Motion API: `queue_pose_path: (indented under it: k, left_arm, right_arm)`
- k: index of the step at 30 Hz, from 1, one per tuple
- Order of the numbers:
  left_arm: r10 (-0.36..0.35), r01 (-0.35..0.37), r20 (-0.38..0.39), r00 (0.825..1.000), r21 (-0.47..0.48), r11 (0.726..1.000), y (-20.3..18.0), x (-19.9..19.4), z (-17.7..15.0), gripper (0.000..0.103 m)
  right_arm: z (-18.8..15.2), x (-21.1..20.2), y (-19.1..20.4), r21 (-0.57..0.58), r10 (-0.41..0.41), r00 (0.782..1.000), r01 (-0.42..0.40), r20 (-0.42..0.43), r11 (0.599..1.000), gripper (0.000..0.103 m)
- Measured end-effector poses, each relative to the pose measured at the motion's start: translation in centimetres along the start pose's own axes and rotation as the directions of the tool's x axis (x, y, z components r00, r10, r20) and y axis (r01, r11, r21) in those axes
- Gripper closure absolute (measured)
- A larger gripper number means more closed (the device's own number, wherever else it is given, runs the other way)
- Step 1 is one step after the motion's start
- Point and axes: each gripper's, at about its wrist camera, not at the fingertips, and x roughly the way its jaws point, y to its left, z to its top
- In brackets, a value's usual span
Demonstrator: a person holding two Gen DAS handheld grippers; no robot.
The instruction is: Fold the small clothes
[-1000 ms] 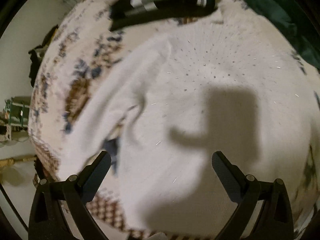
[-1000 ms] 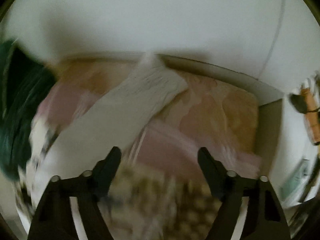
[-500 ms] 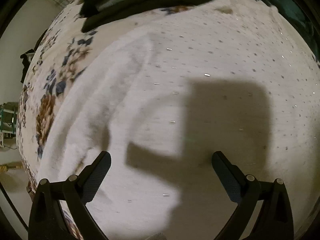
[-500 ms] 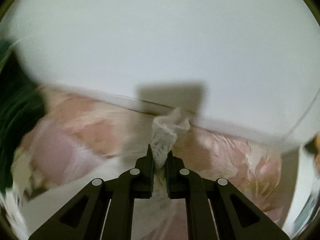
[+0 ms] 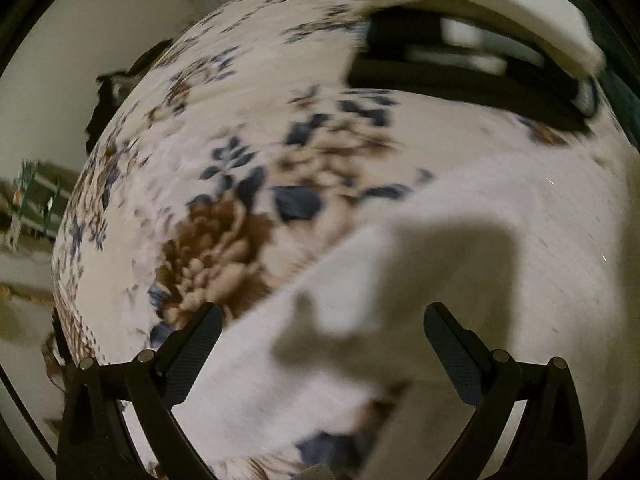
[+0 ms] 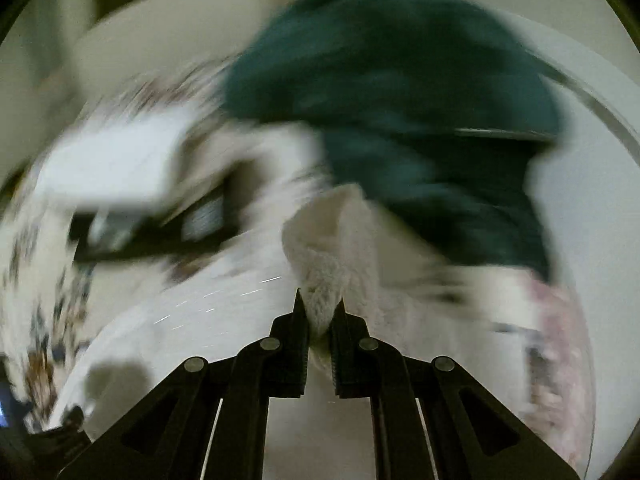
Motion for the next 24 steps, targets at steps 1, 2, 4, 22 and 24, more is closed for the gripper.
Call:
queue_pose_path:
  k: [1, 2, 4, 22, 24]
  left_arm:
    - [-0.016, 0.016, 0.013, 1.0, -0.024, 1.0, 0.9, 0.2, 0.2, 0.0]
    - [-0.027, 0.03, 0.039, 0.999, -0.056, 0.998, 2.2, 0.3, 0.3, 0.0]
    - [-0.037, 0.042, 0.063, 0.997, -0.095, 0.995, 3.9, 0.4, 0.5, 0.0]
    - [-0.296, 0.084, -0.224, 0.929, -0.649, 0.756, 24.9, 0.3, -18.1, 0.0]
    - [-0.434, 0.112, -0.184, 0.882, -0.813, 0.572, 27.2, 1.4, -23.4, 0.0]
  right_arm:
    - [-0.7, 2.2, 4.0, -0.044, 0.013, 0.999, -0.015, -0.044, 0.999, 0.094]
    - [-1.5, 3.6, 7.0, -0.09, 0.007, 0.998, -0.012, -0.06, 0.996, 0.094]
    - [-3.2, 4.0, 11.3, -0.117, 0.014, 0.997, -0.023, -0.076, 0.993, 0.094]
    - [-13.4, -2.5, 2.1, 0.121, 0.129, 0.928, -0.091, -0.35, 0.988, 0.02]
    - [-14.9, -2.7, 0.3, 0.116, 0.084, 0.921, -0.042, -0.381, 0.992, 0.02]
